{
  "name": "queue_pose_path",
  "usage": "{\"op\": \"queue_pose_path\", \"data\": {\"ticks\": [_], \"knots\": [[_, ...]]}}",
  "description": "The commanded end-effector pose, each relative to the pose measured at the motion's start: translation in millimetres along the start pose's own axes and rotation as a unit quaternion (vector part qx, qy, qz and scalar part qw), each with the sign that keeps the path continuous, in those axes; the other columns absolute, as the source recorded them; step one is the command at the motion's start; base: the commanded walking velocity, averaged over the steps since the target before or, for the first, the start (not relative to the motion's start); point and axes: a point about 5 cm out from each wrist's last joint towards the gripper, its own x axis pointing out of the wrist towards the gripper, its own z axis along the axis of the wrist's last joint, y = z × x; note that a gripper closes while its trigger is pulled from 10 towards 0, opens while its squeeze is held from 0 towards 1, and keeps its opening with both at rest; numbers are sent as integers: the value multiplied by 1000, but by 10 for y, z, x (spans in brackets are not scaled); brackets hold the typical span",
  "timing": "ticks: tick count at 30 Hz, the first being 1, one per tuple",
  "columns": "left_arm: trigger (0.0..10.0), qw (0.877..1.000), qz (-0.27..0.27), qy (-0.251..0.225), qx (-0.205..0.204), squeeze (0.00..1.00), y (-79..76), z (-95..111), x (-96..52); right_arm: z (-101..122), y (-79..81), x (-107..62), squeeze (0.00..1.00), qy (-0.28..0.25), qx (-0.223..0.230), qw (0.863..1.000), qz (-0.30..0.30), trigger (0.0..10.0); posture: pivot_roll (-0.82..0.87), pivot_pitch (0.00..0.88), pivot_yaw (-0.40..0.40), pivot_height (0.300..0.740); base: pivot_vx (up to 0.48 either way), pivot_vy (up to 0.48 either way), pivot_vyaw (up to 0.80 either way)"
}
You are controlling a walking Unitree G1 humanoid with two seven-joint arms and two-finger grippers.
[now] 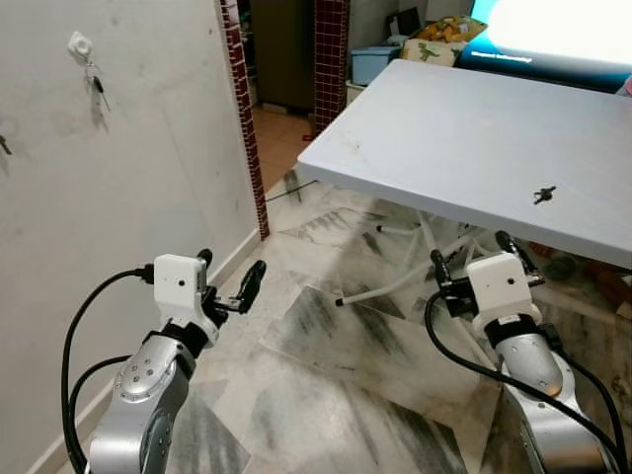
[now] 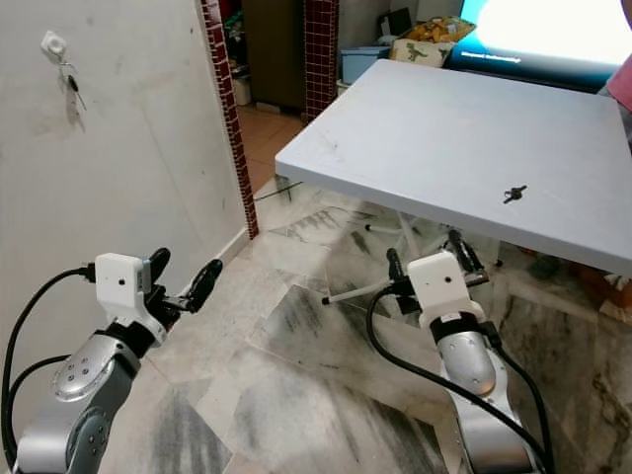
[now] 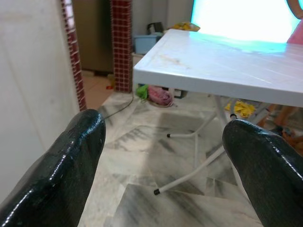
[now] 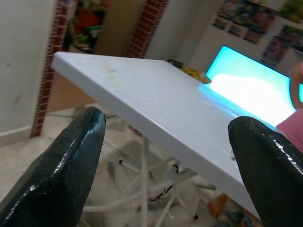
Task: Hang keys on a hook
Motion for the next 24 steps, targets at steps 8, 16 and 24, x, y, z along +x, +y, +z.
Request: {"op": "queue_pose_path", "data": {"ticks": [8,16,24], "knots": [[10000,999,25,-10,22,0,107,15,33,-85,29,38,0,39,180,982,-31,10000,5,0,46,740,0,0,-144],[10000,999,27,-16,28,0,121,28,54,-90,110,82,0,43,196,980,5,10000,10,0,54,740,0,0,0],[10000,1000,22,-9,10,0,89,0,36,-91,122,65,0,49,182,982,22,10000,13,0,44,740,0,0,0]]}}
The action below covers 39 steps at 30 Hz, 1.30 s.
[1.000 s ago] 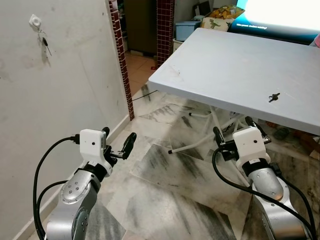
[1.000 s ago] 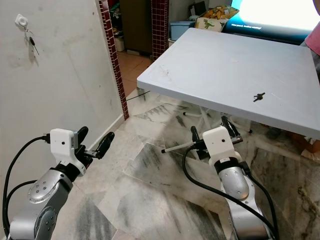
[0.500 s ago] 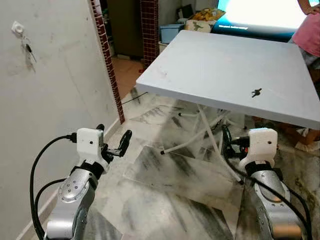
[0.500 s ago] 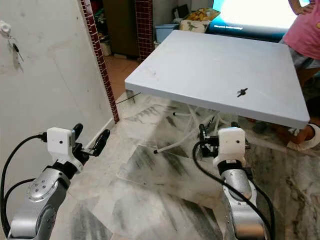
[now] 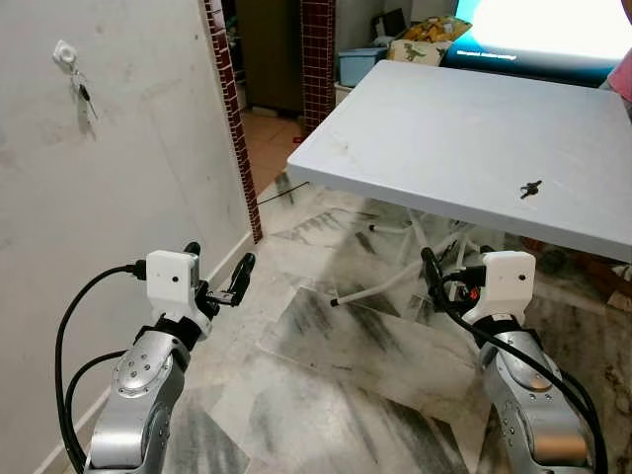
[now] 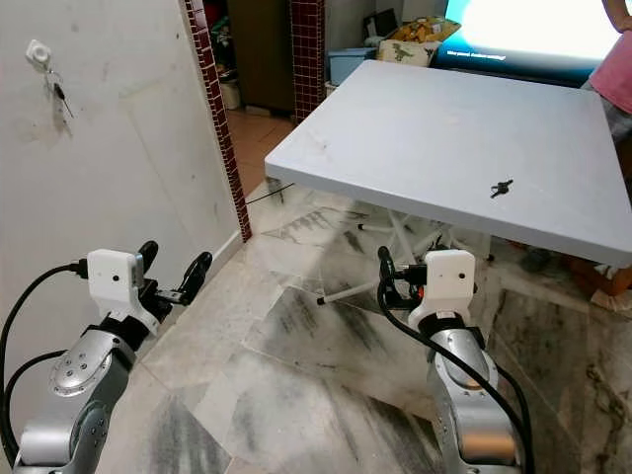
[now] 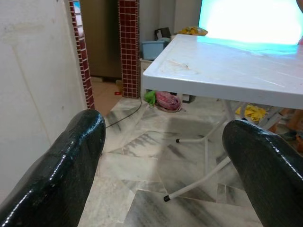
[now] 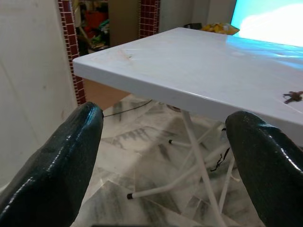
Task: Hang keys on a hook
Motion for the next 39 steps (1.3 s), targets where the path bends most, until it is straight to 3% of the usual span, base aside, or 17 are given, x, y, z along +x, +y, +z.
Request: {"op": "queue_pose_path", "data": {"ticks": [1,18,23,39], "knots": [[10000,1000,-1,2,-4,0,-5,0,-10,-12,2,2,0,12,-1,1000,1,10000,12,0,43,740,0,0,-463],[10000,1000,-25,1,-19,0,-56,26,65,6,-23,-10,0,18,-12,1000,6,10000,-7,0,29,740,0,0,-747],[10000,1000,-22,2,-22,0,-46,15,57,3,-25,-26,0,21,-14,1000,6,10000,-8,0,28,740,0,-292,-494],[10000,1000,-21,0,-23,0,-37,25,86,9,-61,-15,0,24,-21,999,1,10000,-13,0,26,740,0,-431,0]]}}
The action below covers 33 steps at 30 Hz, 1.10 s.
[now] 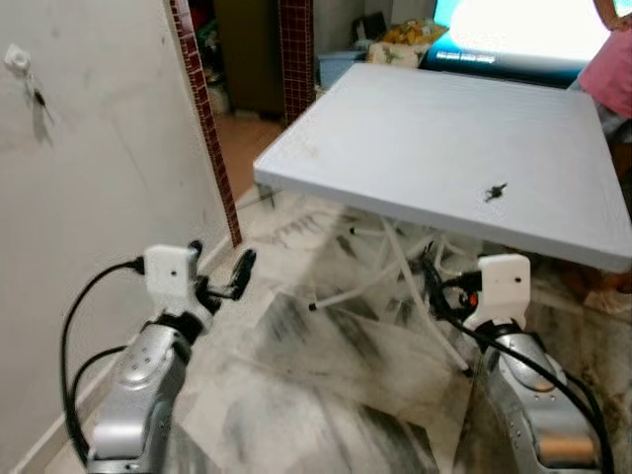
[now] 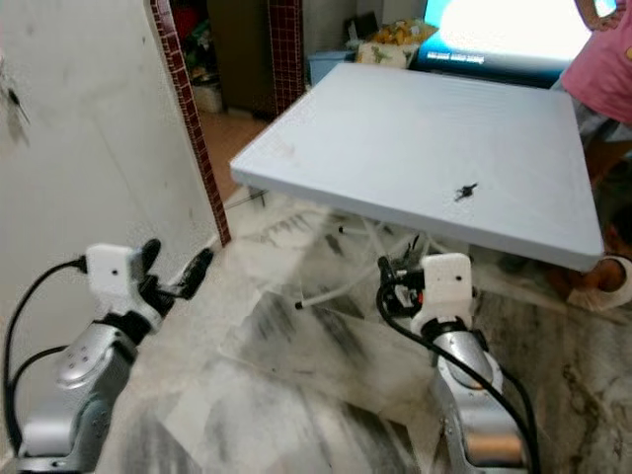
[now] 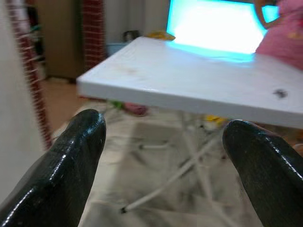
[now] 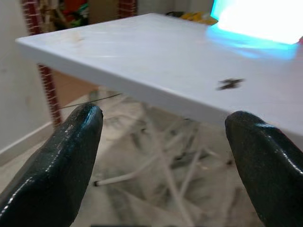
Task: Hang keys on a hook
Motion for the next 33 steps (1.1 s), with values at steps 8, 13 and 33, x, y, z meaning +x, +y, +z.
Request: {"op": "queue_pose_path", "data": {"ticks": [8,13,33], "knots": [[10000,1000,10,1,2,0,82,15,-19,50,3,10,0,-5,-3,1000,2,10000,-13,0,24,740,0,-394,0],[10000,1000,12,-2,4,0,105,41,-6,51,4,14,0,-5,-4,1000,2,10000,-13,0,24,740,0,0,0],[10000,1000,-4,-8,12,0,138,95,26,50,36,12,0,-6,-6,1000,1,10000,-11,0,37,740,29,180,0]]}}
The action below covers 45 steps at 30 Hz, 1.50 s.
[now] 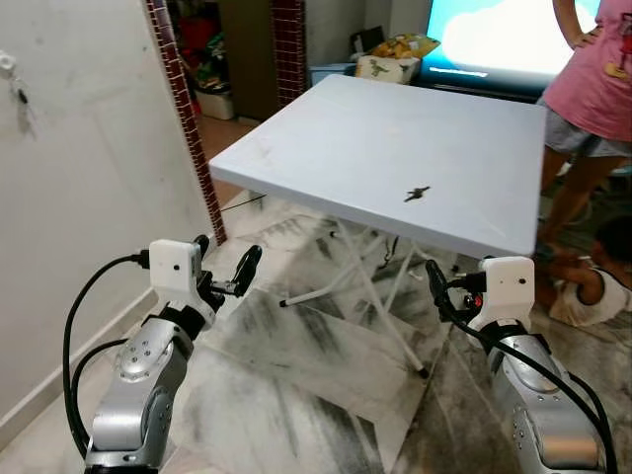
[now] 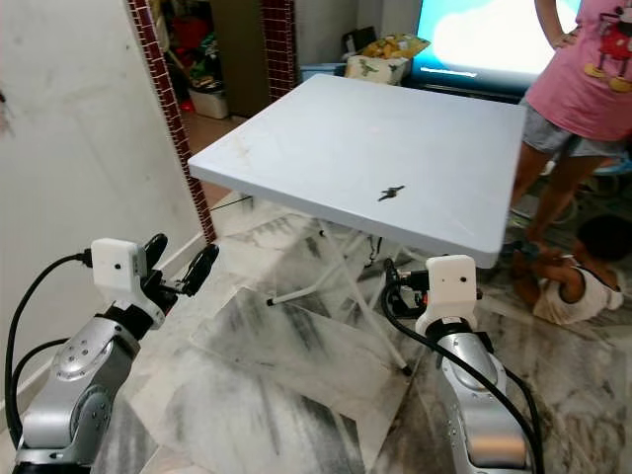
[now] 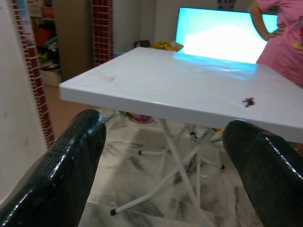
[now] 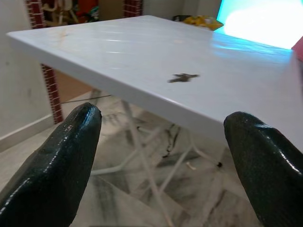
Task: Hang keys on a hook
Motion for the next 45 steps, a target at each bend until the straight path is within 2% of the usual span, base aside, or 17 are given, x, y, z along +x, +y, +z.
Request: {"op": "queue_pose_path", "data": {"ticks": [1,6,11,21,32,37,45], "knots": [[10000,1000,-4,0,8,0,36,19,-3,63,43,11,0,-13,-3,1000,5,10000,-11,0,38,740,311,364,0],[10000,1000,-13,-1,13,0,17,25,-2,79,52,27,0,-15,-8,1000,1,10000,-9,0,38,740,346,329,0],[10000,1000,-23,4,15,0,-10,3,2,85,56,32,0,-16,-8,1000,2,10000,-12,0,40,740,379,293,-577],[10000,999,-33,7,17,0,-22,2,12,80,74,28,0,-16,-9,1000,3,10000,-12,4,43,740,458,0,-644],[10000,999,-38,12,13,0,-48,-26,-2,104,99,42,0,-19,-9,1000,20,10000,-13,2,45,740,455,0,0],[10000,999,-39,13,16,0,-39,-19,11,122,162,55,0,-20,-14,999,39,10000,-11,0,45,740,360,316,0],[10000,999,-39,15,17,0,-16,-10,9,119,152,79,0,-17,-12,999,35,10000,-7,0,46,740,318,360,0]]}}
